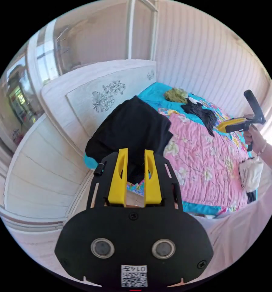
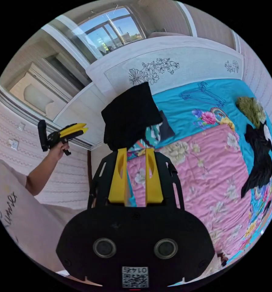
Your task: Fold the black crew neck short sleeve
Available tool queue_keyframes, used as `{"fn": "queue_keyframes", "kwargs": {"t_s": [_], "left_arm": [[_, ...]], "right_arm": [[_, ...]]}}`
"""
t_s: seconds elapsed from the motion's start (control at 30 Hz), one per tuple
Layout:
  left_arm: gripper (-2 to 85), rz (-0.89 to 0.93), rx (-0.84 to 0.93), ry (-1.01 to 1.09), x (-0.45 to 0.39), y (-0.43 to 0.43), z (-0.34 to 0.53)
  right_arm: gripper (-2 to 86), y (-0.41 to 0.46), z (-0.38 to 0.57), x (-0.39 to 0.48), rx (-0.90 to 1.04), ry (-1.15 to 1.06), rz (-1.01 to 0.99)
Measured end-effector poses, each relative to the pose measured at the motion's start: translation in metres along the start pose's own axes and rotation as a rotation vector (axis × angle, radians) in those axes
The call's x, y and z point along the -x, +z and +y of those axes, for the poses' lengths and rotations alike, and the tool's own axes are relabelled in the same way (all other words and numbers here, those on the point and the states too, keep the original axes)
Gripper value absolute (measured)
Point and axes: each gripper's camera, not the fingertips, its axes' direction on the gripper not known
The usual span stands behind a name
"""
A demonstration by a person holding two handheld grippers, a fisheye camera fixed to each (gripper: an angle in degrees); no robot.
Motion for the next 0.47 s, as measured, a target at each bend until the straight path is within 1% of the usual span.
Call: {"fn": "queue_keyframes", "kwargs": {"t_s": [0.03,0.07,0.1,0.13,0.17,0.2,0.23,0.27,0.3,0.33,0.37,0.4,0.43,0.47], "left_arm": [[8.5,0.033,-0.008,0.082,-0.03,-0.006,0.006],[8.5,0.066,-0.02,0.158,-0.061,-0.009,0.011],[8.5,0.084,-0.03,0.19,-0.077,-0.01,0.013],[8.6,0.13,-0.055,0.259,-0.11,-0.011,0.016],[8.7,0.187,-0.081,0.322,-0.143,-0.01,0.018],[8.7,0.222,-0.091,0.353,-0.16,-0.009,0.018],[8.8,0.305,-0.103,0.419,-0.194,-0.008,0.019],[8.9,0.383,-0.107,0.493,-0.231,-0.008,0.019],[8.9,0.417,-0.11,0.532,-0.249,-0.008,0.019],[9.0,0.474,-0.122,0.612,-0.286,-0.01,0.022],[9.0,0.525,-0.136,0.692,-0.324,-0.013,0.026],[9.1,0.548,-0.138,0.732,-0.343,-0.014,0.029],[9.1,0.598,-0.132,0.807,-0.381,-0.016,0.036],[9.3,0.65,-0.121,0.877,-0.42,-0.018,0.044]], "right_arm": [[8.9,-0.022,0.047,-0.001,0.016,0.049,0.045],[8.8,-0.033,0.071,-0.001,0.029,0.084,0.069],[8.6,-0.054,0.119,-0.002,0.056,0.172,0.122],[8.3,-0.076,0.168,-0.003,0.083,0.276,0.161],[8.2,-0.087,0.193,-0.002,0.091,0.328,0.176],[7.9,-0.11,0.241,0.001,0.091,0.433,0.209],[7.6,-0.132,0.289,0.005,0.088,0.547,0.245],[7.5,-0.143,0.312,0.007,0.083,0.603,0.262],[7.3,-0.164,0.358,0.015,0.063,0.706,0.291],[6.9,-0.183,0.402,0.023,0.043,0.803,0.319],[6.9,-0.191,0.424,0.028,0.034,0.855,0.333],[6.8,-0.207,0.468,0.037,0.014,0.961,0.346],[6.8,-0.219,0.512,0.047,-0.019,1.054,0.342],[6.8,-0.225,0.533,0.052,-0.033,1.101,0.34]]}}
